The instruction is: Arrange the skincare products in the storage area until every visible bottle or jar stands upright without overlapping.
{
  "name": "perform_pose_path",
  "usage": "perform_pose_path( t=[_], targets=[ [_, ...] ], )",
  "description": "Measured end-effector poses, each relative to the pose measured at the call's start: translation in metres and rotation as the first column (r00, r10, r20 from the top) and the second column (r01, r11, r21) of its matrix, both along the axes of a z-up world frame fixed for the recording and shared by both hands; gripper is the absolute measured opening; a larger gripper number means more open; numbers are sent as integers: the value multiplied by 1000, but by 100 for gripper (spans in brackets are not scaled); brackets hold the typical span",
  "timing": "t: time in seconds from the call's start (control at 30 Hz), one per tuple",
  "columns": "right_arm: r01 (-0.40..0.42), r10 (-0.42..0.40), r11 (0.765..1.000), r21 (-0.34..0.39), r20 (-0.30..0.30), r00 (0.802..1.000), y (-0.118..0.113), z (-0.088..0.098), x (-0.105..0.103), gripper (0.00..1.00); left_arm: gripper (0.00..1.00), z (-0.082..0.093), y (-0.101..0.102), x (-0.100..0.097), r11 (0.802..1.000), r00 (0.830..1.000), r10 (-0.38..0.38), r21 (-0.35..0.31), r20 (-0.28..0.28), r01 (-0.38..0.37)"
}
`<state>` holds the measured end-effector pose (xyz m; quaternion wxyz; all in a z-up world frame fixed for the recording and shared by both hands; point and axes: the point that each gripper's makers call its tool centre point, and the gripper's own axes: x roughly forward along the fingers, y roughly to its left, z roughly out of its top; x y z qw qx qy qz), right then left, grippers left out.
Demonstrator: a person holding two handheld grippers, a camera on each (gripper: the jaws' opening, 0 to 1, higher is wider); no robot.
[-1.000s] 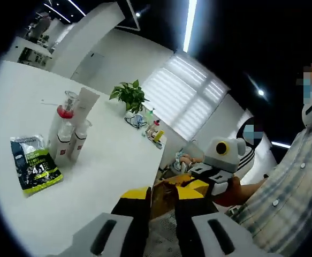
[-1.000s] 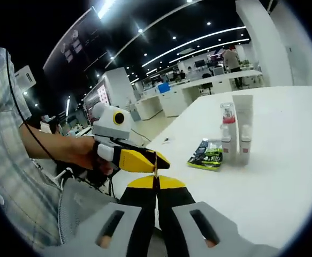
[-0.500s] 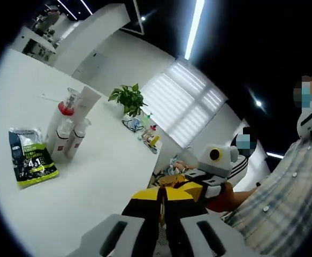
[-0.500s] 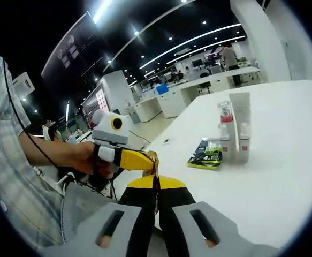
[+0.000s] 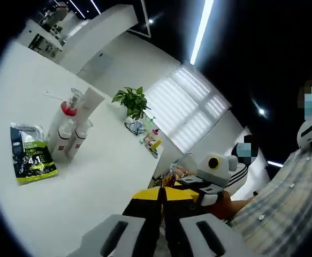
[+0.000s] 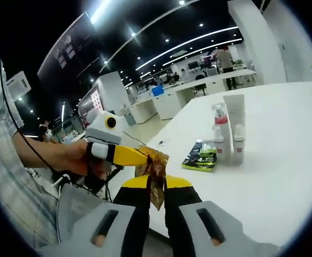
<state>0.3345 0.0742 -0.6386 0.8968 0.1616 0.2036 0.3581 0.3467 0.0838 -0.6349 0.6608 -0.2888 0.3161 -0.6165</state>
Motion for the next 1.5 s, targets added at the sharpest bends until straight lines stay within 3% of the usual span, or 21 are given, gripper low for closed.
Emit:
perform_pose_path(
  t=[0.03, 0.07, 0.27, 0.33, 0.43, 0.63, 0.77, 0.8, 0.83, 0.9, 1.1, 1.2, 1.37, 1.5],
  targets=[
    [21, -21, 1000, 12, -29, 999, -3, 0, 0, 0, 1, 1, 0, 0, 1000, 1000, 4, -11, -1, -4],
    [16, -16, 1000, -5, 9, 1000, -5, 2, 0, 0, 1, 4, 0, -1, 999, 1000, 5, -35, -13, -5],
    [-5, 5, 1000, 24, 2, 1000, -3, 5, -3, 0, 12, 3, 1, -5, 998, 1000, 21, -51, -4, -21],
    [-10, 10, 1000, 24, 2, 1000, -2, 6, -4, 0, 11, 2, 1, -5, 999, 1000, 15, -45, -3, -16],
    [-8, 8, 999, 47, -3, 1000, -3, 8, -4, 0, 8, 5, 4, -6, 998, 999, 4, -60, -50, -7],
    [2, -2, 997, 83, 7, 1000, -5, 14, -4, 0, 18, -9, 1, -16, 999, 999, -34, 1, -16, 34],
    [18, -18, 996, 83, 5, 1000, -9, 13, -3, 0, 6, -8, 1, -18, 999, 999, -39, -28, -23, 39],
    [27, -27, 996, 82, 0, 1000, -10, 12, -2, 0, 3, -2, 2, -21, 996, 996, -60, -71, -61, 55],
    [28, -28, 996, 82, 3, 1000, -10, 12, -1, 0, 2, -2, 3, -20, 996, 996, -55, -70, -74, 50],
    [34, -34, 999, 25, 19, 999, -8, 8, 0, 0, 1, -5, 3, -19, 998, 998, -49, -42, -49, 47],
    [92, -77, 985, -147, 104, 992, -11, -1, 4, 8, 0, -11, 12, -8, 999, 993, 18, -36, -116, -23],
    [104, -86, 982, -158, 120, 989, -9, -1, 6, 12, 0, -15, 20, 2, 997, 989, 73, -22, -128, -76],
    [153, -123, 961, -229, 142, 982, -13, -5, 13, 26, 0, -28, 40, 31, 980, 961, 199, 54, -192, -192],
    [184, -132, 920, -346, 168, 977, -18, -14, 18, 34, 0, -36, 56, 52, 962, 933, 272, 96, -236, -256]
  ],
)
